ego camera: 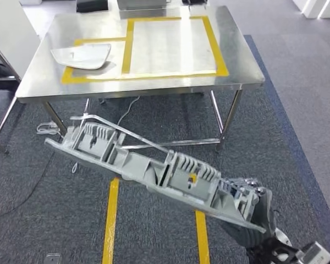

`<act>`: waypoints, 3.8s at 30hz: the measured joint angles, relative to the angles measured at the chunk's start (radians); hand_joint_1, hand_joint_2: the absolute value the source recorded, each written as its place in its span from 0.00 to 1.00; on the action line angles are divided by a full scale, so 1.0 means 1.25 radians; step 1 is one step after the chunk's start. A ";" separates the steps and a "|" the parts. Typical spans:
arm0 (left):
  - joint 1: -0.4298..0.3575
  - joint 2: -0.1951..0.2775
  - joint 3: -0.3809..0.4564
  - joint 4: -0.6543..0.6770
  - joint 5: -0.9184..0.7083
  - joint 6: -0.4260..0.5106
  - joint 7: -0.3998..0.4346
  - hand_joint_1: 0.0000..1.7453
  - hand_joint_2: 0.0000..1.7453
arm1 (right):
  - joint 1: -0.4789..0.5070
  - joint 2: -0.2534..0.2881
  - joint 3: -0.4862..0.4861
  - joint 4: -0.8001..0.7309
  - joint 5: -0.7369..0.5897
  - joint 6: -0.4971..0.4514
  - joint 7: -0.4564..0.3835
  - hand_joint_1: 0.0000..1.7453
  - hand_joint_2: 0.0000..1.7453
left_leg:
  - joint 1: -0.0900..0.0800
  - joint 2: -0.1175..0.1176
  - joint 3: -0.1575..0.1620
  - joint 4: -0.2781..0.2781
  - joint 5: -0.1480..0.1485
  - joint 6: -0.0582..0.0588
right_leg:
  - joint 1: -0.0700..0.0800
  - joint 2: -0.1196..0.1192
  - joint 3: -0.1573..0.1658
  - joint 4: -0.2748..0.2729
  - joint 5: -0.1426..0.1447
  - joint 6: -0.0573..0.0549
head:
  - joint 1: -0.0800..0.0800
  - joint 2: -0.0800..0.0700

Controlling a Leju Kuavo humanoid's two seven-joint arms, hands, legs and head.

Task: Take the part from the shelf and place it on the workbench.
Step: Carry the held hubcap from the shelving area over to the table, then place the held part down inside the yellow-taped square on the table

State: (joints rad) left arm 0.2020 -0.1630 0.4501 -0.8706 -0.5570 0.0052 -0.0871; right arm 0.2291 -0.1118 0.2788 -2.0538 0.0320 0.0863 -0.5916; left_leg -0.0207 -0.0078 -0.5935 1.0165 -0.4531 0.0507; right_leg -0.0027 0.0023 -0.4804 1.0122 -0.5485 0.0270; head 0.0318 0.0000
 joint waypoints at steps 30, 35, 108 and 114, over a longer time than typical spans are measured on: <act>0.000 -0.003 0.000 0.000 0.000 -0.001 0.000 0.00 1.00 | -0.001 0.000 0.000 0.000 0.000 0.000 0.000 1.00 1.00 | 0.013 0.000 -0.011 0.015 -0.023 -0.018 | -0.005 0.002 0.009 -0.001 -0.012 0.009 | -0.002 0.000; -0.003 -0.002 0.001 0.000 0.000 0.000 0.000 0.00 1.00 | -0.003 0.000 0.001 0.000 0.000 0.000 0.000 1.00 1.00 | 0.016 0.000 0.016 0.009 -0.027 0.002 | -0.007 0.001 -0.086 0.171 -0.080 0.023 | 0.005 0.000; -0.003 -0.005 0.000 0.001 0.000 -0.001 -0.001 0.00 1.00 | 0.000 -0.001 0.000 0.000 0.000 0.000 0.000 1.00 1.00 | 0.012 -0.001 0.084 0.010 -0.095 -0.020 | 0.001 -0.003 -0.122 0.027 0.065 -0.002 | 0.001 0.000; -0.005 -0.005 0.000 0.001 0.000 -0.001 -0.001 0.00 1.00 | -0.001 -0.001 0.000 0.000 0.000 -0.001 0.000 1.00 1.00 | 0.012 -0.001 0.096 0.002 -0.094 -0.019 | 0.001 -0.002 -0.114 0.026 0.051 -0.008 | 0.000 0.000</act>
State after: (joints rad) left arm 0.1961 -0.1691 0.4505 -0.8694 -0.5570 0.0046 -0.0877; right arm 0.2273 -0.1133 0.2782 -2.0539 0.0316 0.0855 -0.5913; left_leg -0.0058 -0.0091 -0.4737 1.0185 -0.5706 0.0270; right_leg -0.0014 -0.0003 -0.6230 1.0448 -0.4853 0.0170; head 0.0318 0.0000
